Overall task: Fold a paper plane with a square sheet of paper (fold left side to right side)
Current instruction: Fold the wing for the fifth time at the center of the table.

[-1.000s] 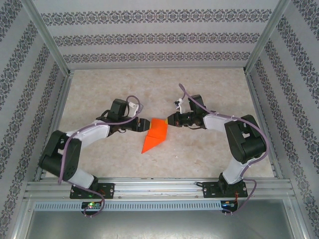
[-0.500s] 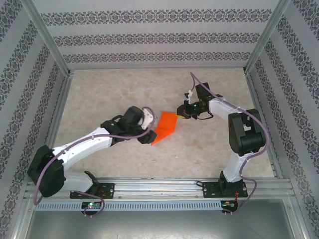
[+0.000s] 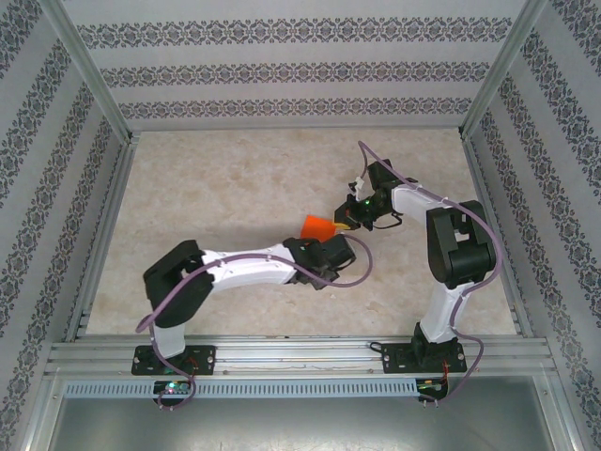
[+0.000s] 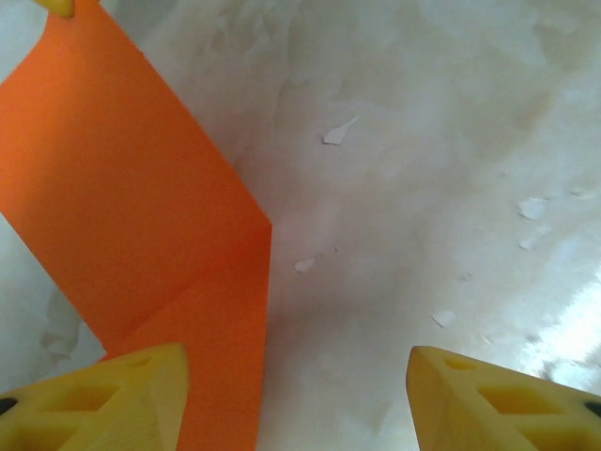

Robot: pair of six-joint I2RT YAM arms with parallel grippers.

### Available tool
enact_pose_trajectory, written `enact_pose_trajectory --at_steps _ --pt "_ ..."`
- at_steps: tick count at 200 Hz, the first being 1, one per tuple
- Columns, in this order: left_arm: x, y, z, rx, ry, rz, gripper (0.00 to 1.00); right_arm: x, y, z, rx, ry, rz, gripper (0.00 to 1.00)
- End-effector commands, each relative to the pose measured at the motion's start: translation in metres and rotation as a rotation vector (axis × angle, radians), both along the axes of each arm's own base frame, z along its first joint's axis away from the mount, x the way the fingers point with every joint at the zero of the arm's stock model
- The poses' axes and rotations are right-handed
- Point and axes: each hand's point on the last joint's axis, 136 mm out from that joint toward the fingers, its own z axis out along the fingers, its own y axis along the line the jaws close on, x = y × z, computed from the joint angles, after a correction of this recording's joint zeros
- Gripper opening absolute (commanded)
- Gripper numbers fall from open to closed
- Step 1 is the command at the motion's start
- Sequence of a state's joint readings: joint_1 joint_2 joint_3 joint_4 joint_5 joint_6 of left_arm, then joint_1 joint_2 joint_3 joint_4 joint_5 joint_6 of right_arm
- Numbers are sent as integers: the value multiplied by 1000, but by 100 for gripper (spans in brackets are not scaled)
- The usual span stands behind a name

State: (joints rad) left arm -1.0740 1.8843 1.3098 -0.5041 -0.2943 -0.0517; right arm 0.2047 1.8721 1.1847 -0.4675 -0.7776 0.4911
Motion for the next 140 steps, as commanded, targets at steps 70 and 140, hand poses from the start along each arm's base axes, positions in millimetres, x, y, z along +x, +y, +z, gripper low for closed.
enact_pose_trajectory --at_steps 70,140 --pt "12 35 -21 295 -112 67 60 6 -3 -4 -5 19 -20 0" --pt "12 45 -30 338 -119 78 38 6 -3 -6 -11 25 -23 0"
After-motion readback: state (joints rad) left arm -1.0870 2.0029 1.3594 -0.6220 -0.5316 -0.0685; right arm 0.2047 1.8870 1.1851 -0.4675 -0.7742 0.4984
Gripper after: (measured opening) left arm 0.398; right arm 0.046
